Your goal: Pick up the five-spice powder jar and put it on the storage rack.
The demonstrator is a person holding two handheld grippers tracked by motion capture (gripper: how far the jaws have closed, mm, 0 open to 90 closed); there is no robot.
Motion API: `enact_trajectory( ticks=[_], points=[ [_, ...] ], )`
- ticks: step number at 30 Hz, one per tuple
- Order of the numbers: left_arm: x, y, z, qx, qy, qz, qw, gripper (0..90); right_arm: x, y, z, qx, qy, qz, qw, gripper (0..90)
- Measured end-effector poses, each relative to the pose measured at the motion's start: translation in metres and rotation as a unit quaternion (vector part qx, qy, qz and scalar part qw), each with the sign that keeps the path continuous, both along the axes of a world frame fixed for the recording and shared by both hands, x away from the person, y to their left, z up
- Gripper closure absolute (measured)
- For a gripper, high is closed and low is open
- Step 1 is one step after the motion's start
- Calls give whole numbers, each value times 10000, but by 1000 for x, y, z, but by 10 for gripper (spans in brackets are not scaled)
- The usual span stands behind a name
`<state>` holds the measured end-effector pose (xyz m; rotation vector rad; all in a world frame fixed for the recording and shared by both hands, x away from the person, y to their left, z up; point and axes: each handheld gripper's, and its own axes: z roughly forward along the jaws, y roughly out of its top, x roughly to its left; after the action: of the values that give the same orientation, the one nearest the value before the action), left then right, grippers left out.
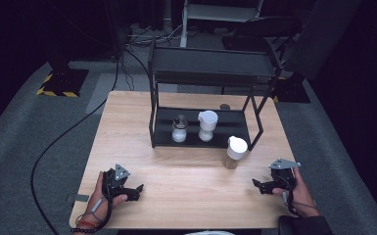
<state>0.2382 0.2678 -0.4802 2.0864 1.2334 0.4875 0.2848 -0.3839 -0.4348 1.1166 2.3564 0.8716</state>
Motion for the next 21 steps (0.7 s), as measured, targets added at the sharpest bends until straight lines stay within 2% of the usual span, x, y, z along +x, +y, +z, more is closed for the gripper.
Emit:
enact_trajectory(
  ticks=[10,17,21],
  points=[
    [0,0,0,-1,-1,1,10000,5,-2,10,17,-41,37,102,9999,21],
    [0,0,0,-2,0,0,10000,5,-2,19,29,-100,22,66,9999,20],
    [0,0,0,-1,-1,0,10000,5,-1,26,36,-107,-22,135,9998,21]
  ],
)
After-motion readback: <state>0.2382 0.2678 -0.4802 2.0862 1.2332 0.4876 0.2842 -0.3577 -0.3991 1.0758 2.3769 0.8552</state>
